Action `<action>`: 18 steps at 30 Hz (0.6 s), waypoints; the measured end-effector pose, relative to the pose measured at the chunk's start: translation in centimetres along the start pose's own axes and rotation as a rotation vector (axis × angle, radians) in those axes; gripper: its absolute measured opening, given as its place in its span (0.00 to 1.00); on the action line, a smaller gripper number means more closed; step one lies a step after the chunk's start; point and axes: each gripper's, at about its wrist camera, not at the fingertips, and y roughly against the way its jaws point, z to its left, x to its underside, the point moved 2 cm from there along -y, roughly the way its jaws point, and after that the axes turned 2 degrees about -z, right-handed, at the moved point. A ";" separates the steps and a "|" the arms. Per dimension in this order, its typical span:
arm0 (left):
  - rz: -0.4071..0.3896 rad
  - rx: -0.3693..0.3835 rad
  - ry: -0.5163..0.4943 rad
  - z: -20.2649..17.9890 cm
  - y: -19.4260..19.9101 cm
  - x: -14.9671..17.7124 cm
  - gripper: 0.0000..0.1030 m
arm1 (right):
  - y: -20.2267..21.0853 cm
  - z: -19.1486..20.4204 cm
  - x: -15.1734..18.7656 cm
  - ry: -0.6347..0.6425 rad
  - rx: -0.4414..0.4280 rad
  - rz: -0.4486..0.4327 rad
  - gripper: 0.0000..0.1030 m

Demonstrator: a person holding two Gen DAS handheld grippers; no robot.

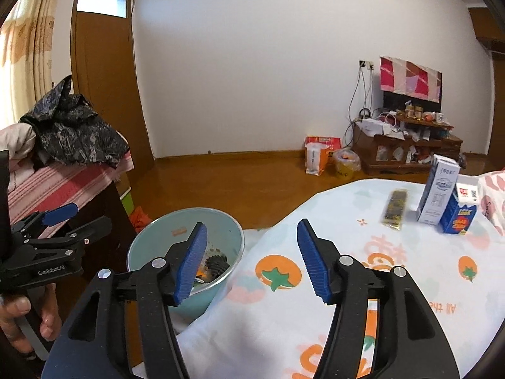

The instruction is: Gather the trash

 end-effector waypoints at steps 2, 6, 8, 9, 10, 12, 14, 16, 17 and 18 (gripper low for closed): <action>-0.006 0.006 -0.002 -0.2 0.3 -0.1 0.94 | 0.5 0.2 -0.1 0.009 0.012 -0.012 0.58; -0.013 0.009 -0.003 -0.1 0.7 -0.3 0.94 | 1.0 0.3 -0.3 0.007 0.022 -0.023 0.58; -0.013 0.007 -0.001 -0.2 0.8 -0.3 0.94 | 1.2 0.3 -0.3 0.007 0.026 -0.026 0.59; -0.014 0.007 0.000 -0.2 0.9 -0.2 0.94 | 1.3 0.3 -0.3 0.008 0.030 -0.028 0.59; -0.015 0.006 0.000 -0.2 1.0 -0.3 0.94 | 1.3 0.3 -0.2 0.008 0.032 -0.028 0.59; -0.017 0.002 0.002 0.0 1.0 -0.3 0.94 | 1.6 0.4 -0.2 0.011 0.039 -0.030 0.59; -0.017 0.001 0.003 0.1 1.1 -0.3 0.94 | 1.8 0.3 -0.1 0.012 0.045 -0.033 0.61; -0.018 -0.002 0.004 0.0 1.1 -0.4 0.94 | 2.0 0.4 0.0 0.013 0.051 -0.036 0.61; -0.018 -0.002 0.005 0.1 1.1 -0.4 0.94 | 2.1 0.3 0.0 0.013 0.054 -0.037 0.62; -0.019 -0.003 0.004 0.0 1.2 -0.4 0.94 | 2.2 0.2 0.0 0.012 0.057 -0.038 0.62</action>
